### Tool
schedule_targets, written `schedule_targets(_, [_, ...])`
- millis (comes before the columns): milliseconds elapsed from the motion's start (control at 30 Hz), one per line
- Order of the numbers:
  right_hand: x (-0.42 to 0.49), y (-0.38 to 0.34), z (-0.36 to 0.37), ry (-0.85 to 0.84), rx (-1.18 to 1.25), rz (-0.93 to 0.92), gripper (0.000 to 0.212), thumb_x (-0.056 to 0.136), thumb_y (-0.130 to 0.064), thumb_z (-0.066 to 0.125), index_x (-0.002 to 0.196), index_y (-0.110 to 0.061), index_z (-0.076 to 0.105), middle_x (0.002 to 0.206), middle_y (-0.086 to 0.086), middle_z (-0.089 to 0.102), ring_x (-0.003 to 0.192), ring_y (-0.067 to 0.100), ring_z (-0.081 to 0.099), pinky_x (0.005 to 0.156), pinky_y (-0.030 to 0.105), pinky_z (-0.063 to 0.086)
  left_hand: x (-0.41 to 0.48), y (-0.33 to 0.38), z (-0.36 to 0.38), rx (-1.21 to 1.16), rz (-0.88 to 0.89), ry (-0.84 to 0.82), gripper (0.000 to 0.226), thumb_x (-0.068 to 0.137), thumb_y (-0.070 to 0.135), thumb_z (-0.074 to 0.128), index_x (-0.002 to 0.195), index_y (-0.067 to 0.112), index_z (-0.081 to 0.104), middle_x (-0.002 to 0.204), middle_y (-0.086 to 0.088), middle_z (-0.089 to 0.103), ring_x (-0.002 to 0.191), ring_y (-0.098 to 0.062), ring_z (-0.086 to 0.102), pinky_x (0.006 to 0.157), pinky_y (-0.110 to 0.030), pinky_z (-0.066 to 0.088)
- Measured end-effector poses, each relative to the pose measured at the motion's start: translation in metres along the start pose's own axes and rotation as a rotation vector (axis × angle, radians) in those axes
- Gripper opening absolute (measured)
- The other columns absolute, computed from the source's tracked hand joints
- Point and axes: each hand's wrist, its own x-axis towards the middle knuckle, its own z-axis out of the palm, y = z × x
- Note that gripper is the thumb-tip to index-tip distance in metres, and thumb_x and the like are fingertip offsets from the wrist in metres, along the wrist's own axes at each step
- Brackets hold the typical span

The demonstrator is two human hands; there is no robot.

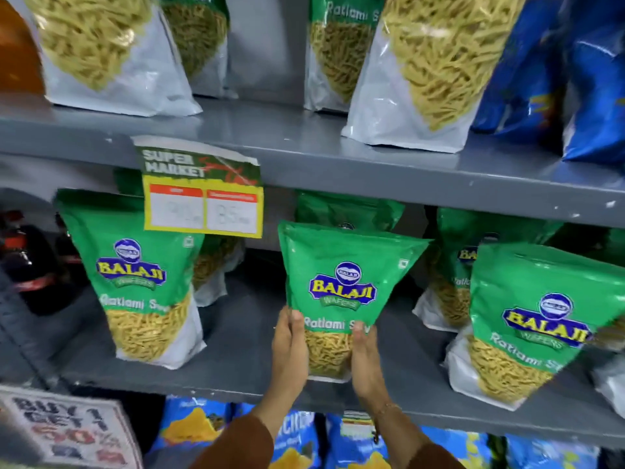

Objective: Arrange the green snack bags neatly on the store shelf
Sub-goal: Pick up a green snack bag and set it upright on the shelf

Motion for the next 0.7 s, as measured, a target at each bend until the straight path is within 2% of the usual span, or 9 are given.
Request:
schedule_targets(67, [0.0, 0.002, -0.002, -0.019, -0.022, 0.027, 0.039, 0.087, -0.054, 0.035, 0.114, -0.027, 0.042, 0.104, -0.017, 0.058, 0.095, -0.007, 0.056, 0.087, 0.031, 0.041, 0.001, 0.002, 0.006, 0.041, 0.017, 0.043, 0.041, 0.087, 0.057, 0.033, 0.09, 0.021, 0.053, 0.08, 0.011, 0.065, 0.074, 0.005, 0.06, 0.069, -0.014, 0.048])
schedule_targets(100, [-0.002, 0.0, -0.002, -0.018, -0.038, 0.028, 0.044, 0.088, -0.058, 0.035, 0.115, -0.025, 0.043, 0.105, -0.015, 0.059, 0.097, -0.001, 0.057, 0.084, 0.029, 0.041, 0.0, 0.006, 0.01, 0.039, 0.027, 0.055, 0.033, 0.094, 0.048, 0.034, 0.089, 0.019, 0.051, 0.078, 0.01, 0.063, 0.068, 0.008, 0.059, 0.062, -0.009, 0.046])
schedule_targets(167, [-0.002, 0.001, -0.005, -0.026, -0.054, 0.043, 0.052, 0.083, -0.062, 0.034, 0.117, -0.024, 0.042, 0.108, -0.013, 0.061, 0.097, -0.002, 0.057, 0.078, 0.024, 0.042, -0.002, 0.01, 0.015, 0.03, 0.026, 0.083, 0.026, 0.099, 0.027, 0.031, 0.091, 0.009, 0.049, 0.078, 0.005, 0.06, 0.064, 0.011, 0.058, 0.057, -0.005, 0.044])
schedule_targets(233, [-0.003, 0.002, -0.007, -0.046, -0.067, 0.034, 0.058, 0.078, -0.067, 0.034, 0.12, -0.029, 0.04, 0.11, -0.015, 0.061, 0.098, -0.005, 0.057, 0.078, 0.02, 0.043, -0.004, 0.011, 0.018, 0.046, 0.027, 0.101, 0.026, 0.099, 0.021, 0.029, 0.093, 0.003, 0.048, 0.078, 0.003, 0.058, 0.062, 0.012, 0.058, 0.056, -0.004, 0.043])
schedule_targets(333, [-0.004, 0.004, -0.007, -0.046, -0.063, 0.038, 0.062, 0.076, -0.07, 0.034, 0.122, -0.03, 0.04, 0.111, -0.015, 0.062, 0.1, -0.004, 0.058, 0.08, 0.02, 0.044, -0.005, 0.01, 0.018, 0.067, 0.023, 0.123, 0.027, 0.098, 0.024, 0.029, 0.088, 0.005, 0.047, 0.075, 0.001, 0.058, 0.062, 0.008, 0.058, 0.056, -0.006, 0.044])
schedule_targets(467, [-0.006, -0.001, -0.006, -0.05, -0.033, 0.036, 0.042, 0.082, -0.058, 0.034, 0.117, -0.035, 0.037, 0.106, -0.02, 0.059, 0.087, -0.022, 0.054, 0.066, -0.001, 0.04, -0.008, 0.011, 0.018, 0.085, 0.033, 0.14, 0.026, 0.097, 0.03, 0.029, 0.079, 0.019, 0.045, 0.074, 0.002, 0.056, 0.061, 0.01, 0.056, 0.056, -0.006, 0.044])
schedule_targets(533, [-0.007, -0.003, -0.007, -0.058, -0.021, 0.022, 0.038, 0.086, -0.056, 0.034, 0.117, -0.034, 0.037, 0.106, -0.022, 0.057, 0.085, -0.027, 0.051, 0.065, -0.005, 0.036, -0.009, 0.01, 0.018, 0.099, 0.041, 0.15, 0.031, 0.097, 0.039, 0.03, 0.078, 0.02, 0.044, 0.074, 0.003, 0.056, 0.061, 0.01, 0.055, 0.056, -0.006, 0.043])
schedule_targets(633, [-0.009, -0.002, -0.006, -0.056, -0.028, 0.009, 0.044, 0.084, -0.059, 0.032, 0.119, -0.034, 0.037, 0.108, -0.02, 0.058, 0.09, -0.021, 0.053, 0.069, -0.003, 0.037, -0.009, 0.004, 0.016, 0.104, 0.065, 0.163, 0.03, 0.087, 0.048, 0.028, 0.078, 0.024, 0.045, 0.077, 0.003, 0.058, 0.064, 0.008, 0.056, 0.058, -0.008, 0.045])
schedule_targets(700, [-0.008, -0.001, -0.006, -0.052, -0.016, 0.007, 0.051, 0.08, -0.062, 0.032, 0.121, -0.033, 0.038, 0.114, -0.013, 0.061, 0.101, -0.006, 0.056, 0.08, 0.009, 0.042, -0.008, 0.003, 0.016, 0.11, 0.074, 0.16, 0.032, 0.088, 0.051, 0.028, 0.079, 0.026, 0.045, 0.077, 0.003, 0.059, 0.068, 0.0, 0.058, 0.06, -0.014, 0.046])
